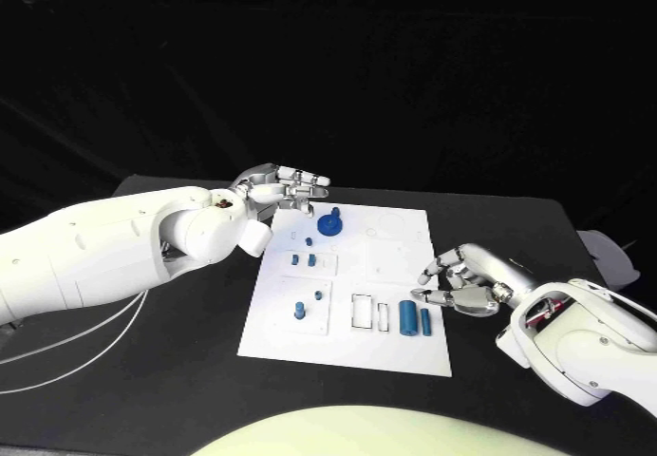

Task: Assemble the parts on the task board

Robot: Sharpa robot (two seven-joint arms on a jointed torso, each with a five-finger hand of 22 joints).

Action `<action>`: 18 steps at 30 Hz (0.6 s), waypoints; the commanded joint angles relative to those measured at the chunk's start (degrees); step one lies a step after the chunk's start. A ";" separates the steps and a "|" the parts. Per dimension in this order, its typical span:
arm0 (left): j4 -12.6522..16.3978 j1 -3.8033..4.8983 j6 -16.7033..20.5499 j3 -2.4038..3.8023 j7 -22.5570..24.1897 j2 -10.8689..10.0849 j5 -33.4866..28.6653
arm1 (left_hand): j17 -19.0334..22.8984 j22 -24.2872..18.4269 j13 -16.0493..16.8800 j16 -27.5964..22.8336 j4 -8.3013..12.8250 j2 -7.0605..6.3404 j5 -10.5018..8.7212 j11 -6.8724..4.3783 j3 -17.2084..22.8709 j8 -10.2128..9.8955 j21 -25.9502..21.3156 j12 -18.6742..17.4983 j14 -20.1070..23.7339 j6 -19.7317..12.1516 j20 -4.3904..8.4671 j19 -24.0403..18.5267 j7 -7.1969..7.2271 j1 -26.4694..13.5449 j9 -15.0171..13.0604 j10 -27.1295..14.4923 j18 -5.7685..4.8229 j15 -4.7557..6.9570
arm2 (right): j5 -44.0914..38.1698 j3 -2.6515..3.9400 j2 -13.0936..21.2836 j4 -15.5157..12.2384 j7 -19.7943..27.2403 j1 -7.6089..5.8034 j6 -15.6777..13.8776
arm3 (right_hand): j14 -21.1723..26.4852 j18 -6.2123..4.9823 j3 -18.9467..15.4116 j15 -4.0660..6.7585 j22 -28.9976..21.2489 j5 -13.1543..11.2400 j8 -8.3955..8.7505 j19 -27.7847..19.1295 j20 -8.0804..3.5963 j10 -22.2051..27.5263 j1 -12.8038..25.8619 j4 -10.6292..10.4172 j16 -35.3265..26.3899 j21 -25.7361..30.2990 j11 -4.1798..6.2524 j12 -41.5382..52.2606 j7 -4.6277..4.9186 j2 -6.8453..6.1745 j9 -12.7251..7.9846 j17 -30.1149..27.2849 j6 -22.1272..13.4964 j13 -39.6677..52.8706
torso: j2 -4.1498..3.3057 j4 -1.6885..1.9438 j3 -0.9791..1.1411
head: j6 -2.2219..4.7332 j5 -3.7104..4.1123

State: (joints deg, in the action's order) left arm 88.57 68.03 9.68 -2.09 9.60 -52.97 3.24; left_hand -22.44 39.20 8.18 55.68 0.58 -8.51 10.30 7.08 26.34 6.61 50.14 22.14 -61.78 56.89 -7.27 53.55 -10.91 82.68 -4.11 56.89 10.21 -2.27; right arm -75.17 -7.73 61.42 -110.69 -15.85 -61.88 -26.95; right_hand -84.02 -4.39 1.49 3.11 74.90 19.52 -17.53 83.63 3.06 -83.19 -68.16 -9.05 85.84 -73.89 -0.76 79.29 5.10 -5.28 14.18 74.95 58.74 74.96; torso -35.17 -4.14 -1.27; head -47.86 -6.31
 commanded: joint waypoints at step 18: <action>0.69 -0.04 -0.87 -0.09 1.11 -0.52 -0.32 | 0.08 0.02 0.08 0.24 0.19 -0.18 0.01 -0.03 -0.25 0.29 0.01 0.41 0.27 -0.40 -0.17 -0.19 -0.13 -0.32 -0.10 -0.38 0.37 -0.16 | -11.59 -0.30 -4.41 1.45 -16.29 4.00 1.57 | -4.76 1.17 -6.25 0.23 10.20 0.30 -3.39 0.51 -0.06 -0.69 0.28 -4.36 1.21 -0.14 0.40 1.66 -0.43 0.20 2.97 9.14 -0.88 5.06 | 0.13 0.17 -0.28 | -1.15 2.70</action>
State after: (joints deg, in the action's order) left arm 89.08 67.98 9.68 -2.20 9.87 -53.49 3.21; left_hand -22.45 39.20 8.18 55.68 0.58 -8.51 10.30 7.08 26.34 6.61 50.14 22.41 -61.78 56.89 -7.27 53.55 -10.91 82.68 -4.15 56.89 10.21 -2.27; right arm -84.03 -8.03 57.17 -109.41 -29.18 -58.00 -26.14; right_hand -84.02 -3.48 -4.44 3.10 74.94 19.76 -20.82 83.63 3.06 -83.49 -68.02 -13.54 86.79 -74.32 -0.46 80.75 4.89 -5.14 17.07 74.94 58.15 74.95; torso -35.01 -4.04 -1.57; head -48.90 -3.64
